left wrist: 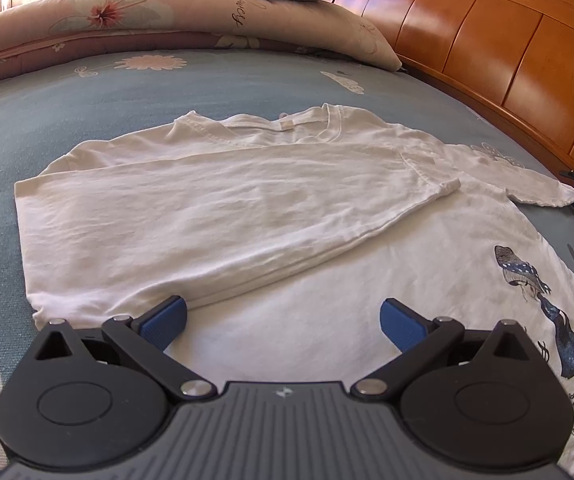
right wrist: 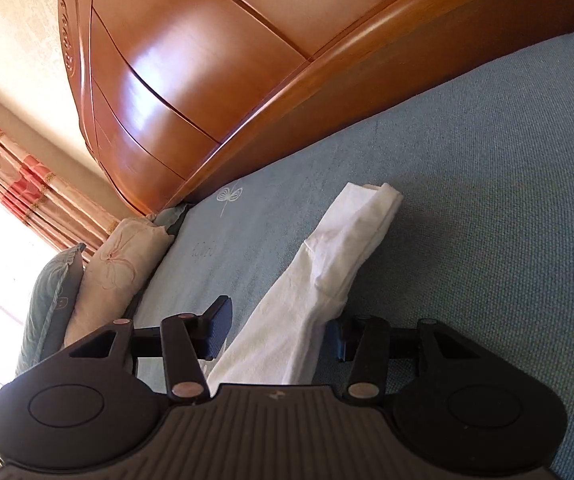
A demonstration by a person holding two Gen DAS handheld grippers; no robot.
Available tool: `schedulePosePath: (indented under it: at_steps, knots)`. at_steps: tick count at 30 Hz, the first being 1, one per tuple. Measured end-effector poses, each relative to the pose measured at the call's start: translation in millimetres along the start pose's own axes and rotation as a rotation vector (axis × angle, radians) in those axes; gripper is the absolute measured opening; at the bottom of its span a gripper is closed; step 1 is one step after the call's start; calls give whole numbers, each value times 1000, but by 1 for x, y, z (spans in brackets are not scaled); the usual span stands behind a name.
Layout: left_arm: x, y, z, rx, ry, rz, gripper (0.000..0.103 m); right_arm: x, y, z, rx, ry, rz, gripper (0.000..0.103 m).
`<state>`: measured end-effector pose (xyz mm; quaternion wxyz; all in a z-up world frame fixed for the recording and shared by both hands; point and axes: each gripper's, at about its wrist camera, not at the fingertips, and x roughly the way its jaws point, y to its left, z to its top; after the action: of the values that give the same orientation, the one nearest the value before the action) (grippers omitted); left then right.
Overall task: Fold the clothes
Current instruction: 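Position the open right tool over the unfolded sleeve's cuff, then close the right tool on the sleeve cuff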
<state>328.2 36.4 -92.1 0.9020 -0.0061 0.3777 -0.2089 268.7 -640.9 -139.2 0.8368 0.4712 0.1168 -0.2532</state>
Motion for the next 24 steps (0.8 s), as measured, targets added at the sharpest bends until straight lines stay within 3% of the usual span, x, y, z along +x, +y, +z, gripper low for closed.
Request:
schedulePosePath:
  at_steps: [1, 3, 8, 11, 14, 20, 24]
  knots:
    - [0, 0, 0, 2, 0, 1, 102, 1, 2, 0, -20, 8, -30, 23]
    - [0, -1, 0, 9, -1, 4, 102, 1, 1, -1, -45, 13, -75, 4]
    - [1, -4, -2, 34, 1, 14, 102, -1, 9, 0, -86, 39, -124, 5]
    - [0, -4, -1, 32, 3, 14, 102, -2, 29, -2, -179, 64, -171, 5]
    - [0, -3, 0, 20, 4, 10, 102, -4, 54, -9, -326, 88, -205, 5]
    - [0, -3, 1, 16, 13, 18, 102, -4, 117, -42, -763, 188, -261, 5]
    - [0, -3, 2, 7, 17, 19, 102, -12, 148, -60, -890, 209, -249, 5]
